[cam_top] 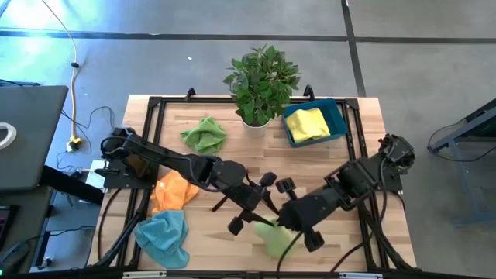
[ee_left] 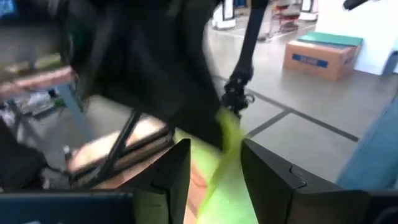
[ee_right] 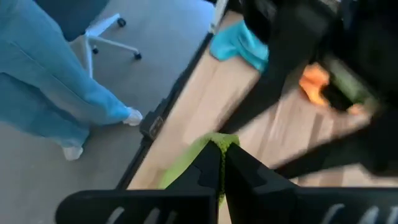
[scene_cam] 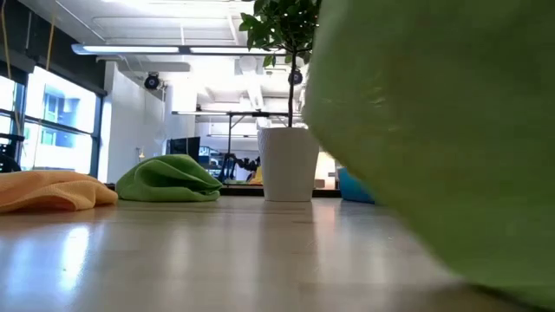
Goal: Sort microfiber towel by color & place in baskets
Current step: Fold the light green towel
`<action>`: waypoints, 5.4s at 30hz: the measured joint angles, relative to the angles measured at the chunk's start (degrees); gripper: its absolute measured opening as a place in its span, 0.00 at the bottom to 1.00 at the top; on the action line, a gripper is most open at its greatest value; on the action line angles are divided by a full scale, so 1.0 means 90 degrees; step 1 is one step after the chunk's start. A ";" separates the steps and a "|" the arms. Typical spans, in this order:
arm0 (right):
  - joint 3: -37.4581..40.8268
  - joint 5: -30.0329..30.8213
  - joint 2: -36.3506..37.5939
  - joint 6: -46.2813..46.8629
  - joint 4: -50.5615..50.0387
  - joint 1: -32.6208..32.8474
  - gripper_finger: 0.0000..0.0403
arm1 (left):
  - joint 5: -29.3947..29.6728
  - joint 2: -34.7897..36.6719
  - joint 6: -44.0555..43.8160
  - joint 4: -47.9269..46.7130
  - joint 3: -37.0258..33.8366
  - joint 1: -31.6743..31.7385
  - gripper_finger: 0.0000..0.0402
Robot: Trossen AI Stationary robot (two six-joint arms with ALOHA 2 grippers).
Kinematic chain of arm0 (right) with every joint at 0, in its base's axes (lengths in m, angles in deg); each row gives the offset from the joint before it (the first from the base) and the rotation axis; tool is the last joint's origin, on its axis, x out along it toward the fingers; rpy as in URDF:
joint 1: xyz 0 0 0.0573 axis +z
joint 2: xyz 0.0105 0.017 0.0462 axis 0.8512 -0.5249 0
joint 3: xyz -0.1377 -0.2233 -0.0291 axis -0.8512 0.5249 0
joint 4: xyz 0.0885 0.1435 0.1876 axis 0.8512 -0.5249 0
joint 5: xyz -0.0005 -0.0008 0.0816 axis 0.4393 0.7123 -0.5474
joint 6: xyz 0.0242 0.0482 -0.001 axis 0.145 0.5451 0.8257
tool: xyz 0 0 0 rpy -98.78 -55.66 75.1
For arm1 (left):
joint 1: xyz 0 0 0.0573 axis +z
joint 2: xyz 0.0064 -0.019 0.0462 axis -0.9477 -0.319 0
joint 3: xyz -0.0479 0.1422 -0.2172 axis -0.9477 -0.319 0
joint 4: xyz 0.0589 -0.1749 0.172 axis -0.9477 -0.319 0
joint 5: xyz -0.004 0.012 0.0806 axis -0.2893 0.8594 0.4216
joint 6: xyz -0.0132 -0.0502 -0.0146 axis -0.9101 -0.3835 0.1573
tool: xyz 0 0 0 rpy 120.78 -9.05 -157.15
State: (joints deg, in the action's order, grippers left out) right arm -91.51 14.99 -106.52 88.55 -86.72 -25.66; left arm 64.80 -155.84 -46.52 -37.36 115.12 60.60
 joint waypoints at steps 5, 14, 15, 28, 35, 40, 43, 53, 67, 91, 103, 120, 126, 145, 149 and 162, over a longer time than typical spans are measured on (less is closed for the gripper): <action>0.0000 -0.0015 0.0000 -0.0140 0.0018 -0.0051 0.00 | -0.0475 -0.0146 -0.0202 -0.0021 -0.0010 0.0045 0.33; 0.0000 0.0045 0.0000 -0.0140 -0.0420 -0.0132 0.00 | -0.1451 -0.0285 -0.0381 -0.0187 -0.0005 0.0028 0.33; 0.0000 0.0078 0.0000 -0.0137 -0.0510 -0.0132 0.00 | -0.1451 -0.0297 -0.0390 -0.0257 -0.0006 0.0030 0.33; 0.0000 0.0216 0.0000 0.0593 -0.0983 -0.0132 0.00 | -0.1449 -0.0337 -0.0370 -0.1388 -0.0007 0.0032 0.33; 0.0000 0.0226 0.0000 0.0749 -0.1115 -0.0130 0.00 | -0.1436 -0.0609 -0.0373 -0.2186 -0.0024 0.0025 0.33; 0.0000 0.0226 0.0002 0.0750 -0.1163 -0.0129 0.00 | -0.1446 -0.0946 -0.0390 -0.2217 -0.0010 0.0015 0.33; 0.0000 0.0225 0.0000 0.0755 -0.1206 -0.0126 0.00 | -0.1414 -0.1061 -0.0443 -0.2453 -0.0023 0.0015 0.33; 0.0000 0.0221 0.0000 0.2027 -0.1838 -0.0120 0.00 | -0.0963 -0.1160 -0.0692 -0.2822 -0.0007 0.0015 0.32; 0.0000 0.0377 0.0000 0.2903 -0.2013 0.0043 0.00 | -0.0088 -0.1145 -0.1568 -0.3909 -0.0007 -0.0065 0.03; 0.0546 0.1892 -0.0257 0.3671 -0.2654 -0.0053 0.00 | 0.4335 0.0726 -0.2201 -0.6007 0.0002 -0.0601 0.00; 0.0546 0.3520 -0.0257 0.2052 -0.2868 -0.0802 0.00 | 0.7790 0.0759 -0.1728 -0.6715 0.0000 -0.0634 0.00; 0.0546 0.2964 -0.0255 0.1036 -0.2868 -0.1627 0.00 | 0.7785 0.0759 -0.1599 -0.6721 0.0000 -0.0100 0.00; 0.0546 0.2225 -0.0253 0.1314 -0.2868 -0.1576 0.00 | 0.5193 0.0756 -0.1860 -0.6631 -0.0140 -0.0091 0.00; 0.1884 0.5236 -0.0250 -0.0401 -0.2869 -0.1793 0.00 | 0.7732 0.0746 -0.1094 -0.6402 -0.0581 0.0420 0.00; 0.1583 0.5448 -0.0250 -0.0378 -0.2861 -0.1793 0.00 | 0.8041 0.0746 -0.1035 -0.6395 -0.0401 0.0504 0.00; 0.3785 0.2133 -0.0248 0.1115 -0.1119 -0.1435 0.00 | 0.4560 0.0534 -0.2666 -0.4777 -0.1908 -0.0106 0.00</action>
State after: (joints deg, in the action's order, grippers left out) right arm -57.45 34.19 -108.75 98.59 -96.80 -38.58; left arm 105.84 -151.04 -70.52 -80.35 97.95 59.65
